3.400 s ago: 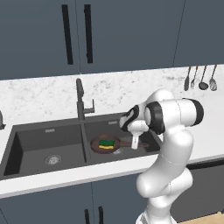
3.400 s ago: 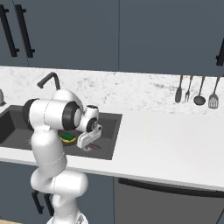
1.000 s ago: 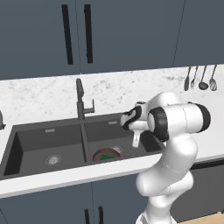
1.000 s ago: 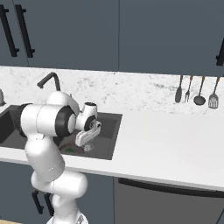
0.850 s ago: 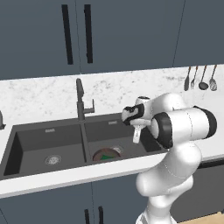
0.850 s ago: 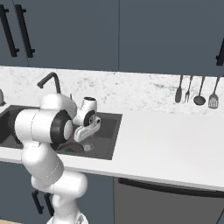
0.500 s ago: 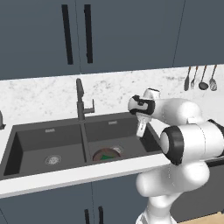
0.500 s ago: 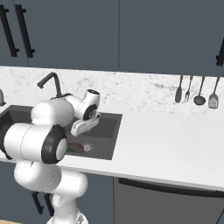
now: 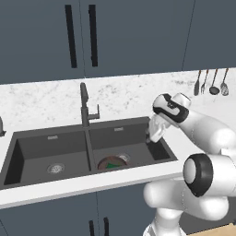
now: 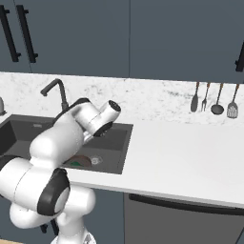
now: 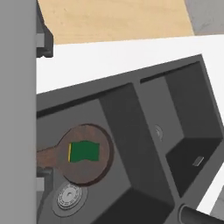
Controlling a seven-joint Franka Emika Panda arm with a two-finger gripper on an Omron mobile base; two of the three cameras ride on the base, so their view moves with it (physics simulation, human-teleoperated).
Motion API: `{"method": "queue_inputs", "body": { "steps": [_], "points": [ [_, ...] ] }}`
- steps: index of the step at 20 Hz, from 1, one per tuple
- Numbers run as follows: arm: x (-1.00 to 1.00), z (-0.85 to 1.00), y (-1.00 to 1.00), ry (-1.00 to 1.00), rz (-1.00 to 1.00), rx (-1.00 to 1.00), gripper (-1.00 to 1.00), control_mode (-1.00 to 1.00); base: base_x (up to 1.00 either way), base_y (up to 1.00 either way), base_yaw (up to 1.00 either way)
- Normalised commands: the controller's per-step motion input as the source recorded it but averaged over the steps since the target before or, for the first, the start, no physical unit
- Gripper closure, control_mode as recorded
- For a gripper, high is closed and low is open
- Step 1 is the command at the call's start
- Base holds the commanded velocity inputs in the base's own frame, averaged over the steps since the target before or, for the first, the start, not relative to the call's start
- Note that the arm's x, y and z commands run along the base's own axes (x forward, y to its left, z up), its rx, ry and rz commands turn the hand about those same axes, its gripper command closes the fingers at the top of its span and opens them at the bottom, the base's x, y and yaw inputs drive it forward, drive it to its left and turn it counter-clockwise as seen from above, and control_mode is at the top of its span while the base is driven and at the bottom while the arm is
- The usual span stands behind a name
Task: Pick the pan and sponge and place them into the sink. Then turn on the water.
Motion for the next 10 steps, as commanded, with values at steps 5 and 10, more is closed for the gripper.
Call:
{"method": "queue_inputs", "body": {
  "steps": [5, 10],
  "points": [
    [0.21, 0.21, 0.1, -0.05, 0.0, 0.2, -1.0, -1.0, 0.0, 0.0, 0.0],
    [0.0, 0.06, 0.22, -0.16, -0.01, 0.31, -1.0, -1.0, 0.0, 0.0, 0.0]
  ]
}}
